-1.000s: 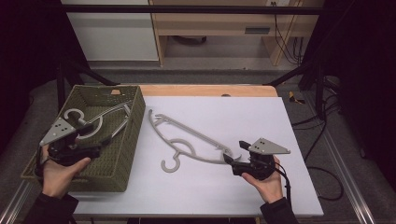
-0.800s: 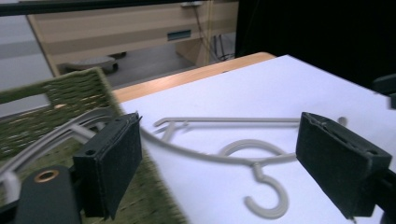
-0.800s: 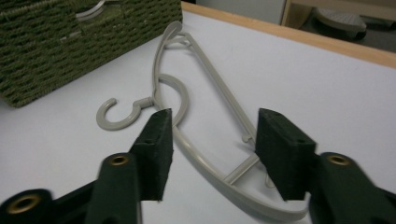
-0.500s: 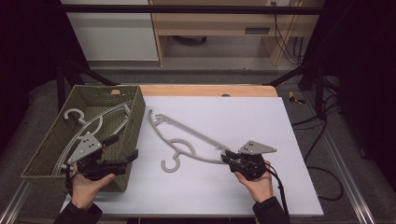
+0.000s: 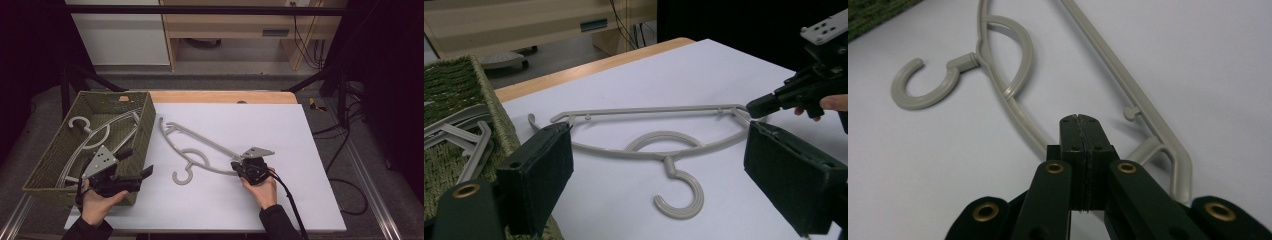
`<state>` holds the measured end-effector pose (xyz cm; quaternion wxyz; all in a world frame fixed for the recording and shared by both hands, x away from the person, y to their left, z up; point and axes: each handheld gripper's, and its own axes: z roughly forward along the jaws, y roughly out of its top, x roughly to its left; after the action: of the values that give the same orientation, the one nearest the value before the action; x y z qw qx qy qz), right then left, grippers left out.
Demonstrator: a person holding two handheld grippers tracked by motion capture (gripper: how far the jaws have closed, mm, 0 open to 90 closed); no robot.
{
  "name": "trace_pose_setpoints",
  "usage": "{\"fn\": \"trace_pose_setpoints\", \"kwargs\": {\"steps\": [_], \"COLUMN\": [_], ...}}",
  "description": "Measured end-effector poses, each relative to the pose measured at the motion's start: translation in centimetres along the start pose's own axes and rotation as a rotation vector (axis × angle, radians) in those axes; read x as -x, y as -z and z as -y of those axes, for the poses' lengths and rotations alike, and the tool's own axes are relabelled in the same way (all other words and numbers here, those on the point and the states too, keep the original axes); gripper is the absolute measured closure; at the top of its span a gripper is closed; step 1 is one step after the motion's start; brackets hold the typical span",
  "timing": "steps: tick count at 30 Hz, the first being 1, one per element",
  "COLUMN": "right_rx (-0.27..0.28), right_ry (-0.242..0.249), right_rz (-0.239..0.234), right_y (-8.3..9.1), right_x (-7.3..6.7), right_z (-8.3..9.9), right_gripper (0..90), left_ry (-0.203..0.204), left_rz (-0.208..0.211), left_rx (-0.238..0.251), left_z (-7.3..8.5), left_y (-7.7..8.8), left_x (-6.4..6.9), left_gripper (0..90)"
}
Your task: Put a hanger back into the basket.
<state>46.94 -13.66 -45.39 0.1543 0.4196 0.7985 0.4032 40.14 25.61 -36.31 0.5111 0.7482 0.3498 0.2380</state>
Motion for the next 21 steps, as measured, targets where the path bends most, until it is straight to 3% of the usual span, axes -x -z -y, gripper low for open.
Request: {"fn": "trace_pose_setpoints", "kwargs": {"steps": [2, 5, 10, 11, 18, 21], "right_rx": [-0.016, -0.058, -0.098, -0.117, -0.153, -0.175], "right_ry": [0.007, -0.025, -0.02, 0.003, 0.028, 0.01], "right_rz": [0.01, 0.039, 0.066, 0.069, 0.113, 0.148], "right_y": [-0.8, -2.0, -2.9, -2.8, -2.6, -2.1], "right_x": [0.1, 0.2, 0.4, 0.5, 0.9, 1.6], "right_z": [-0.1, -0.3, -0.3, -0.2, -0.1, 0.4], "right_gripper": [90.0, 90.0, 90.0, 90.0, 90.0, 90.0], "left_ry": [-0.008, -0.013, -0.029, -0.028, -0.031, -0.03], "left_rz": [-0.004, -0.003, 0.003, 0.003, 0.005, 0.008], "left_rx": [-0.002, -0.009, -0.023, -0.023, -0.024, -0.028], "left_z": [0.0, 0.0, 0.0, 0.1, 0.1, 0.1], "left_y": [-0.1, -0.2, -0.4, -0.4, -0.3, -0.3], "left_x": [0.1, 0.3, 0.6, 0.6, 0.6, 0.6], "left_gripper": [12.2, 12.3, 12.4, 12.5, 12.9, 13.1]}}
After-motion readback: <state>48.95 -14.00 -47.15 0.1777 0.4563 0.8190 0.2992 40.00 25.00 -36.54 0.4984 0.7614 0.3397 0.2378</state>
